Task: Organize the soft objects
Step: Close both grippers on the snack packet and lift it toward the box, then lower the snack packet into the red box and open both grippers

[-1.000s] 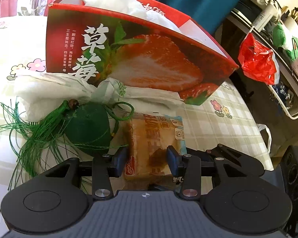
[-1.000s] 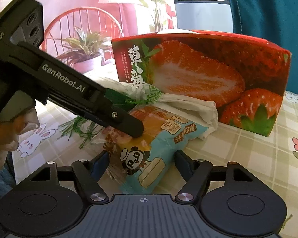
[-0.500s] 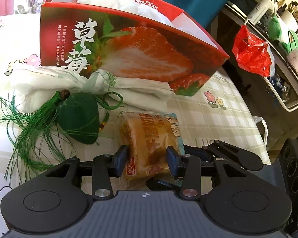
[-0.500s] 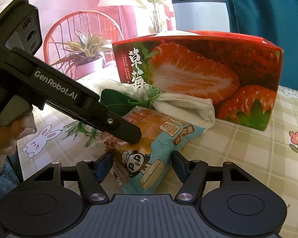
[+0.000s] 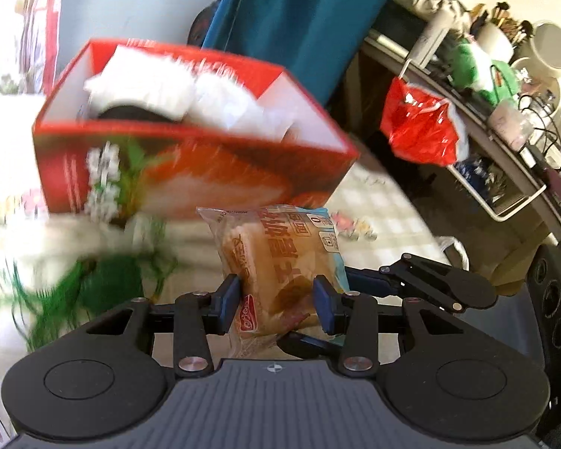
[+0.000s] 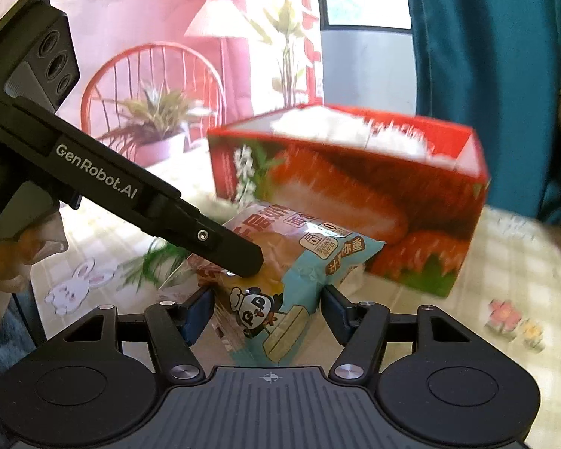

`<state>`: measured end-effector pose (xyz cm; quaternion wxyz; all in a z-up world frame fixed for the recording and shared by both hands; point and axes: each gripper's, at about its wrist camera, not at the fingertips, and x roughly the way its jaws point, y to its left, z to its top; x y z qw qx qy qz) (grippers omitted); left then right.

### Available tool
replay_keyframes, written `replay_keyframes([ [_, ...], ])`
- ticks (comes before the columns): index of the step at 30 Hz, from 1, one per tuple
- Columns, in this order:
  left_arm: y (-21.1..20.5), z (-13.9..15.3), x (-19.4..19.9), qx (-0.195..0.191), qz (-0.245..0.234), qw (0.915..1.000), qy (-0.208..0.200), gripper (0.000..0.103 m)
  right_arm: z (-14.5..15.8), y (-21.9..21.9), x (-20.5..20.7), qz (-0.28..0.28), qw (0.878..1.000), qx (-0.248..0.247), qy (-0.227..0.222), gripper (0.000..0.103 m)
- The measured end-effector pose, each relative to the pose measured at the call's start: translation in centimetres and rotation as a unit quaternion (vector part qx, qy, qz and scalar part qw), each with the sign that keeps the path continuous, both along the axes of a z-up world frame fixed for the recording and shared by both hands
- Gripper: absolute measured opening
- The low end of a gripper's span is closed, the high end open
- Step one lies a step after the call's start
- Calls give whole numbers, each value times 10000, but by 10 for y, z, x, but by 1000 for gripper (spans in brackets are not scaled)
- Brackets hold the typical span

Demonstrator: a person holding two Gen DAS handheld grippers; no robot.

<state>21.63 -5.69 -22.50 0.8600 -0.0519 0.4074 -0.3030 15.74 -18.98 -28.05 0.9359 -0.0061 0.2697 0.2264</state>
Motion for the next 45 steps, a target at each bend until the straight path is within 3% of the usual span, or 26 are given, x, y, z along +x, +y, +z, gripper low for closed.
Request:
replay_keyframes([
  [7,-3,40,17,-86,14,9993,-357,45,43,-10,24,84,9997,-113,-205,59],
  [18,-2,79,91,-508,161,9979,-357,45,95,-32,99,110,9996,127,-216,59],
  [24,-20,74,140,-446,92,9986,-263,45,100,-39,147,-13,9994,-188,-306,59],
  [33,-49,31,191,-224,82,9995,216,44,68,-48,210,-83,9973,-668,279,59],
  [41,-60,1,215,-208,216,9970,707,30,41,-49,232,-282,9901,-1105,820,57],
  [45,-67,-8,221,102,133,9966,806,29,37,-53,232,-401,9875,-1220,910,61],
])
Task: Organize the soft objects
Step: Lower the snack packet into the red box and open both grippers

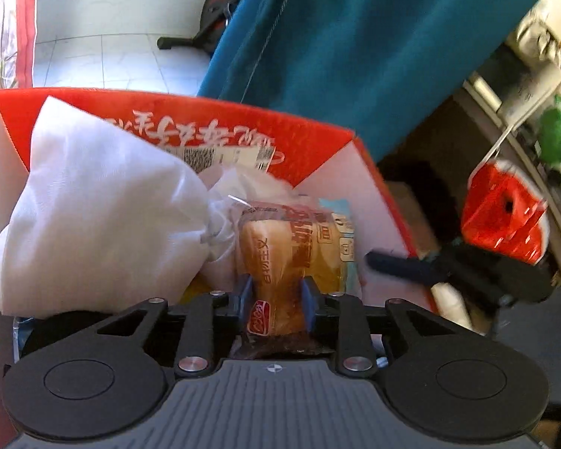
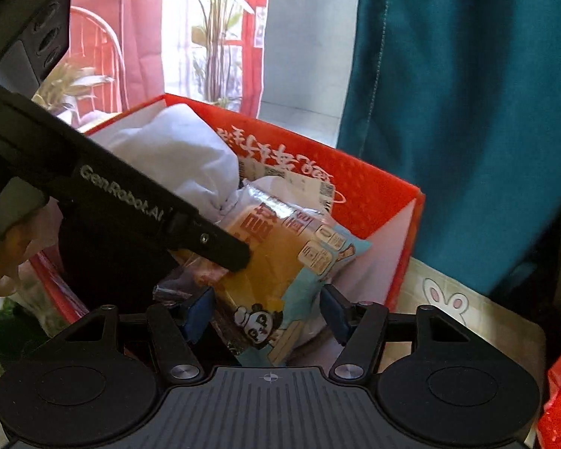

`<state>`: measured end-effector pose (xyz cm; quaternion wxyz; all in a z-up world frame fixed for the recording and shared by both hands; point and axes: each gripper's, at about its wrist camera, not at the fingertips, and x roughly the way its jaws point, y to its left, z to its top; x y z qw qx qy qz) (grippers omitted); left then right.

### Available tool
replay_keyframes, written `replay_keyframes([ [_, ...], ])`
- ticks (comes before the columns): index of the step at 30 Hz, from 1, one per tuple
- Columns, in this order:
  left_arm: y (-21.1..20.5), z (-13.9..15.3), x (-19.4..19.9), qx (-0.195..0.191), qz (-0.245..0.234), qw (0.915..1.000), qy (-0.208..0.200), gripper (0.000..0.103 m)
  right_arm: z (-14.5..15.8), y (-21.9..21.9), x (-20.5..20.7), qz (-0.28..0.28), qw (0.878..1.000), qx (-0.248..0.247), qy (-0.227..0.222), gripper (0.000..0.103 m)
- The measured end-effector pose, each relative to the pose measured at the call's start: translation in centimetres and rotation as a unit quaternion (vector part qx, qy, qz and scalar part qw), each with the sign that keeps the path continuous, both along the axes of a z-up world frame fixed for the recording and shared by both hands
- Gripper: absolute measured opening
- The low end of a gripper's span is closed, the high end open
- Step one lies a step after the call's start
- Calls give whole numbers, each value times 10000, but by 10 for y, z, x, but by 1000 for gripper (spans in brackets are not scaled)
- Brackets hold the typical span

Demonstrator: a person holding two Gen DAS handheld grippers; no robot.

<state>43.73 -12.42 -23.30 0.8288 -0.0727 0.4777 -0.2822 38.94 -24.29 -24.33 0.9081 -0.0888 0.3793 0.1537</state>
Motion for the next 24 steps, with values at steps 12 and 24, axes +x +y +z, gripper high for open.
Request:
replay_keyframes([
  [12,-8,-6,5,242,74,9996,114,29,-1,8,7,258,9988,-402,71,10],
  [24,2,19,-26,717,-76,9958,-557,30,-4,6,7,-114,9989,-425,155,12],
])
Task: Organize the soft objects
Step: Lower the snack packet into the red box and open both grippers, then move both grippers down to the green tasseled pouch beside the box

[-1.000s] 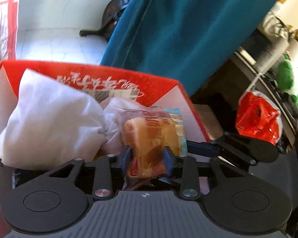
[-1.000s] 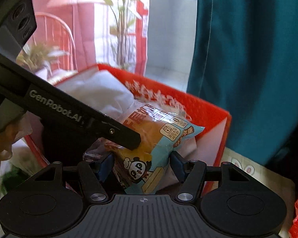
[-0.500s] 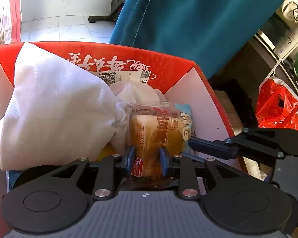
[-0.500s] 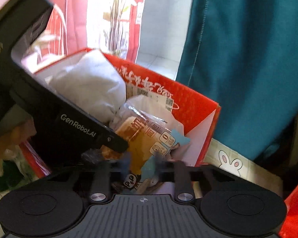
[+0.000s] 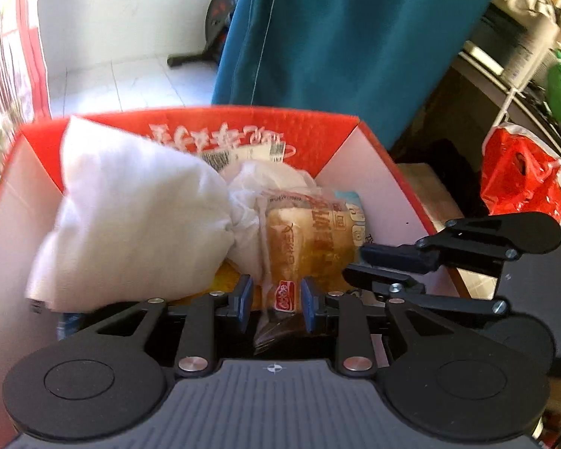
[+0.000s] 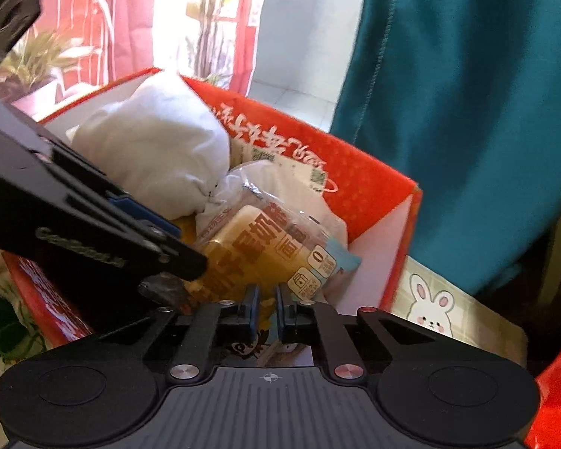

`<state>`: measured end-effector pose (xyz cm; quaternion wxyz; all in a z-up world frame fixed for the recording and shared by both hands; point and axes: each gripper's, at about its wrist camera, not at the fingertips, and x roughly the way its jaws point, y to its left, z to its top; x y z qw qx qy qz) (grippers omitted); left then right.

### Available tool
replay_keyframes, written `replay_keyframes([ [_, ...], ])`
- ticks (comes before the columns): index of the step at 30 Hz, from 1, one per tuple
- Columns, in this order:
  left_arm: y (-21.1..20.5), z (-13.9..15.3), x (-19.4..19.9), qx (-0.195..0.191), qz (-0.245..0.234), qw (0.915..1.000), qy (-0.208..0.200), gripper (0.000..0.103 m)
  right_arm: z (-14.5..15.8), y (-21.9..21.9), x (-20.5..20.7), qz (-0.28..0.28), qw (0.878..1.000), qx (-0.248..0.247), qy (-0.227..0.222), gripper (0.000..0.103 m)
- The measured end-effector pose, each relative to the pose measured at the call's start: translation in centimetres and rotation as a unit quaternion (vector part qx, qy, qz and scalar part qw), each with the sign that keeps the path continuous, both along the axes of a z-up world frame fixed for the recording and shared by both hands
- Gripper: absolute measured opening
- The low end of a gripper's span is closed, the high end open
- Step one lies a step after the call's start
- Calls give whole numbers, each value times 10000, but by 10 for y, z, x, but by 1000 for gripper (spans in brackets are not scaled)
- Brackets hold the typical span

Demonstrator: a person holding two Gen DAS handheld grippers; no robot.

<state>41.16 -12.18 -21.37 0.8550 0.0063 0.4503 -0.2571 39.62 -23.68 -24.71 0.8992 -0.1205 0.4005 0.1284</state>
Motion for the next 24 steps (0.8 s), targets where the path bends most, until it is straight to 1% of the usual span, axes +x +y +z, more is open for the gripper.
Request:
replay_keyframes([
  [2,8,11,-9,0,26,9998,-172,33,6,-3,-8,-78,9998,144,-117,21],
  [5,25,28,-22,-102,76,9988,-476,43,18,-7,-24,-164,9985,385,-347,22],
  [7,38,40,-35,-132,63,9975,-695,45,27,-8,-37,-211,9970,518,-543,24],
  [9,52,49,-50,-82,63,9959,-894,45,34,-8,-52,-210,9944,719,-739,25],
  [11,66,56,-62,-57,95,9950,-993,45,41,-6,-67,-196,9920,858,-903,26],
  [14,92,59,-81,-72,189,9946,-1019,45,49,1,-89,-187,9885,1003,-1119,27],
  [17,115,55,-94,-67,287,9947,-981,45,52,7,-107,-214,9849,1168,-1259,30],
  [19,129,48,-101,-77,334,9953,-909,46,52,11,-118,-260,9827,1271,-1324,32],
  [20,136,43,-107,-83,350,9957,-856,46,51,14,-125,-276,9815,1335,-1348,37],
  [22,145,31,-115,-75,373,9967,-717,46,49,19,-137,-298,9794,1433,-1393,43],
  [24,154,18,-123,-76,395,9976,-559,46,40,28,-146,-262,9793,1495,-1339,43],
])
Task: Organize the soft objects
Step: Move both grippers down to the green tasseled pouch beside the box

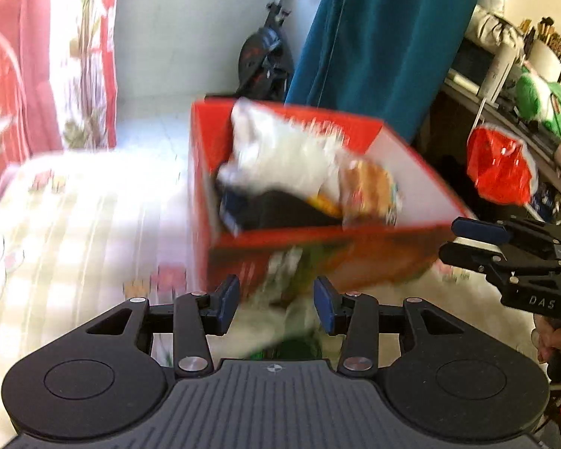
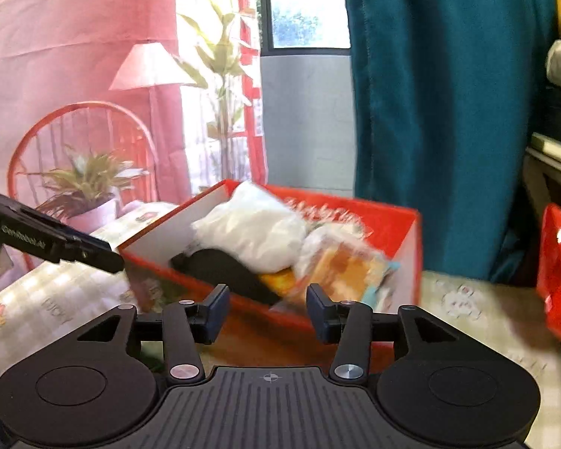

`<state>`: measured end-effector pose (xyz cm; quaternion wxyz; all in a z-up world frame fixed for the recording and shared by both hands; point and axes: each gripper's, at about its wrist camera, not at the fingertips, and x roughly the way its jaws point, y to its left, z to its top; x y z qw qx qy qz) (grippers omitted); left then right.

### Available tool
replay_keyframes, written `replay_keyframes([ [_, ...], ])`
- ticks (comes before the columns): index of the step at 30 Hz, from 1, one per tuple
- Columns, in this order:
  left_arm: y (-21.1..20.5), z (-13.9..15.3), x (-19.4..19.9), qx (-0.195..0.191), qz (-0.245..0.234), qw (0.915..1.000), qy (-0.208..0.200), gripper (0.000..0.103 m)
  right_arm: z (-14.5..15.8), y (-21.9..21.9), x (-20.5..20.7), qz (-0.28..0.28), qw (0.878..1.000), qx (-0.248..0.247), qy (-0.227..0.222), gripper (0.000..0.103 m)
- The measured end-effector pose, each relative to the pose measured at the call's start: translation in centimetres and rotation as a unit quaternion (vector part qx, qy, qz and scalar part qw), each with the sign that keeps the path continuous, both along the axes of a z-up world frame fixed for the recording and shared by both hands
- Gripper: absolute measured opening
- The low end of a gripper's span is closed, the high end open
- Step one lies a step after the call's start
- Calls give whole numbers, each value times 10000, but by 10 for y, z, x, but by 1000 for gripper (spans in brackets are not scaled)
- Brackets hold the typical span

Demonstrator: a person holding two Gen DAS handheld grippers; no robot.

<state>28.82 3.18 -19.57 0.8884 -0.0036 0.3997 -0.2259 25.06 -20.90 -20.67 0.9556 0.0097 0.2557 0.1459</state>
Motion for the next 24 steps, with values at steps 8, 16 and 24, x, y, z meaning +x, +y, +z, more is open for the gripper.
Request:
replay_keyframes([
  [8,2,-45,-15,-234,-64,9982,547,46,-53,44,-20,148,9972,-160,714,58],
  [16,-9,-71,-11,-605,43,9948,823,50,-81,75,-30,263,9940,-334,1009,70],
  [24,-39,-84,-15,-805,-207,9908,1068,43,-90,75,-31,323,9925,-311,1141,70],
])
